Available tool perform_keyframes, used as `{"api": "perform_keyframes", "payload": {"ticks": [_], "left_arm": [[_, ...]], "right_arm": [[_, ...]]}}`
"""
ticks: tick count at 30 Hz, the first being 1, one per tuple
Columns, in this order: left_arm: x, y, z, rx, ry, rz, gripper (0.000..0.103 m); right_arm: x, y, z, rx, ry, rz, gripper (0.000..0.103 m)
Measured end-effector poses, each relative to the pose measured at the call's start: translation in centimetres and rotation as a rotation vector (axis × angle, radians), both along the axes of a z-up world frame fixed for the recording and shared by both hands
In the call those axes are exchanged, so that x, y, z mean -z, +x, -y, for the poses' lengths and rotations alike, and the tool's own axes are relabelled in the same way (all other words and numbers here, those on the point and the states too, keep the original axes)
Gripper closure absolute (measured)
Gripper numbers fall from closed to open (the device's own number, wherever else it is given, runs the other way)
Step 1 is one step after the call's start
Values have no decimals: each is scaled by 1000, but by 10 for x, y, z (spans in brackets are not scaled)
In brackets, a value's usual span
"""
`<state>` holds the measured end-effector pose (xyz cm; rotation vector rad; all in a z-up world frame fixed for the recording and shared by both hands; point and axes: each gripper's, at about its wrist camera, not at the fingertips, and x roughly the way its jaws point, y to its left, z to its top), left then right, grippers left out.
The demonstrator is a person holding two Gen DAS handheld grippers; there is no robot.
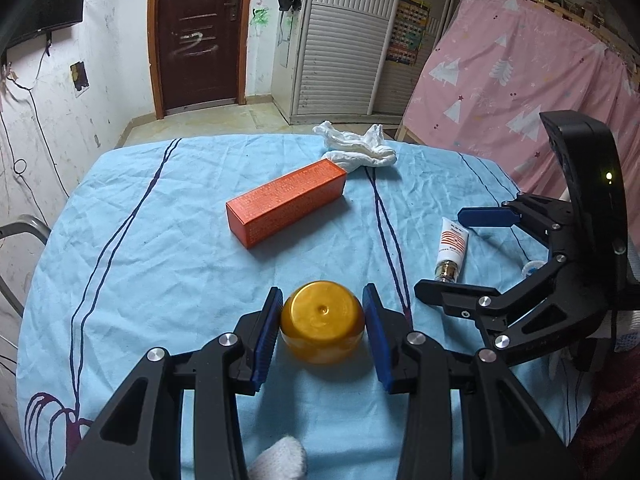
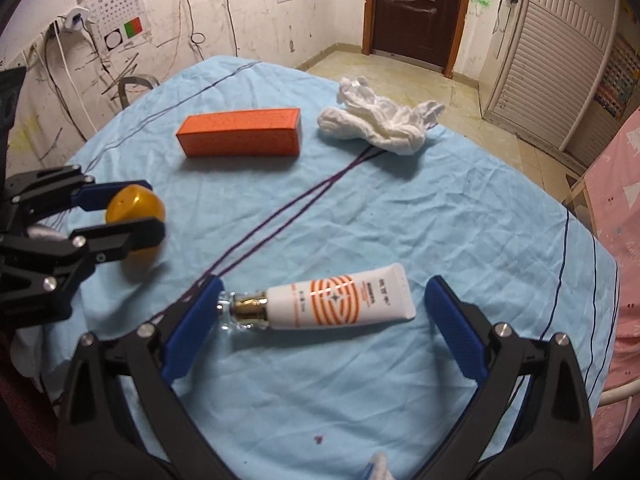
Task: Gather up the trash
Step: 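Grasp the orange cap with the left tool while the right tool grasps the cream tube, then carry the orange cap and cream tube over the yellow bin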
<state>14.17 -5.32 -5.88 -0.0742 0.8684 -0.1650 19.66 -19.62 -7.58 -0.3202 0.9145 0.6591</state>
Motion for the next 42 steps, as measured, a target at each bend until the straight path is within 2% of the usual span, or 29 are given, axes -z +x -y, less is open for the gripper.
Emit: {"api": "perform_keyframes", "payload": {"ticks": [2, 4, 11, 23, 34, 42], "left_arm": [[-1, 0, 0, -1, 1, 2, 71], [-1, 0, 0, -4, 3, 3, 71], [-1, -1, 3, -10, 15, 5, 71], [-10, -8, 13, -4, 34, 27, 71], [-29, -23, 40, 28, 81, 66, 71], [-47, -37, 80, 84, 125, 106, 71]], "right_arm": [[0, -1, -1, -4, 5, 5, 9], [-2, -4, -1, -13, 9, 15, 16], [-2, -4, 0, 3, 17, 12, 17], [-26, -14, 25, 71, 129, 51, 16], [-45, -34, 65, 138, 217, 96, 16], [-57, -55, 120, 235, 305, 149, 16]]}}
